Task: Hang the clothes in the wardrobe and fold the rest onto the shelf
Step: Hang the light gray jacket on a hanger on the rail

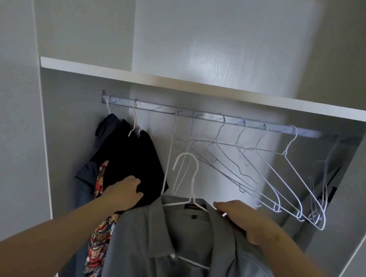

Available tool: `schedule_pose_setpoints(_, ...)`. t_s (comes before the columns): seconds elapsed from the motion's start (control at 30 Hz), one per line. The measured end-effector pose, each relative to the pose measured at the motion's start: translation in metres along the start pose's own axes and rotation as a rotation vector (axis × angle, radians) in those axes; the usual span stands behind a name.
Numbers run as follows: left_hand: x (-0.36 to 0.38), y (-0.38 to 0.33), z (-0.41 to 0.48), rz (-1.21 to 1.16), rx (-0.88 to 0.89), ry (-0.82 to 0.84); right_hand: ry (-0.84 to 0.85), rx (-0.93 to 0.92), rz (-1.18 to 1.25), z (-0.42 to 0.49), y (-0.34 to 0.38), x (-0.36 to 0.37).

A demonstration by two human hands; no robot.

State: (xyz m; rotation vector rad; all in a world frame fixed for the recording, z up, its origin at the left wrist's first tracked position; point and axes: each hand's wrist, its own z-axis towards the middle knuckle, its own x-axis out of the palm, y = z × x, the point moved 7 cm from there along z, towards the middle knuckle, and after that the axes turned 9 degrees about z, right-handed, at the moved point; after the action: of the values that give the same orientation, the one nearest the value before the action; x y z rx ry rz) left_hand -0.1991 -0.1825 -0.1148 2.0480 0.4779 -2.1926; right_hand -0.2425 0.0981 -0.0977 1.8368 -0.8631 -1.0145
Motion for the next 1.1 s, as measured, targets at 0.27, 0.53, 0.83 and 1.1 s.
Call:
schedule_pose_setpoints(0.27, -0.002, 0.033, 0.005, 0.712, -0.057, 0.101, 0.131, 0.044, 0.046, 0.003, 0.014, 0.034)
schedule_pose_setpoints(0.53, -0.002, 0.072, -0.005, 0.727, -0.032, -0.066, -0.09, 0.086, 0.124, 0.006, 0.011, -0.003)
schedule_pose_setpoints(0.83, -0.022, 0.043, 0.005, 0.33, 0.03, -0.192, -0.103, 0.038, 0.373, 0.002, 0.012, 0.008)
schedule_pose_setpoints(1.1, -0.048, 0.042, 0.008, 0.021, 0.056, -0.481, -0.036, -0.023, 0.424, 0.015, 0.044, 0.073)
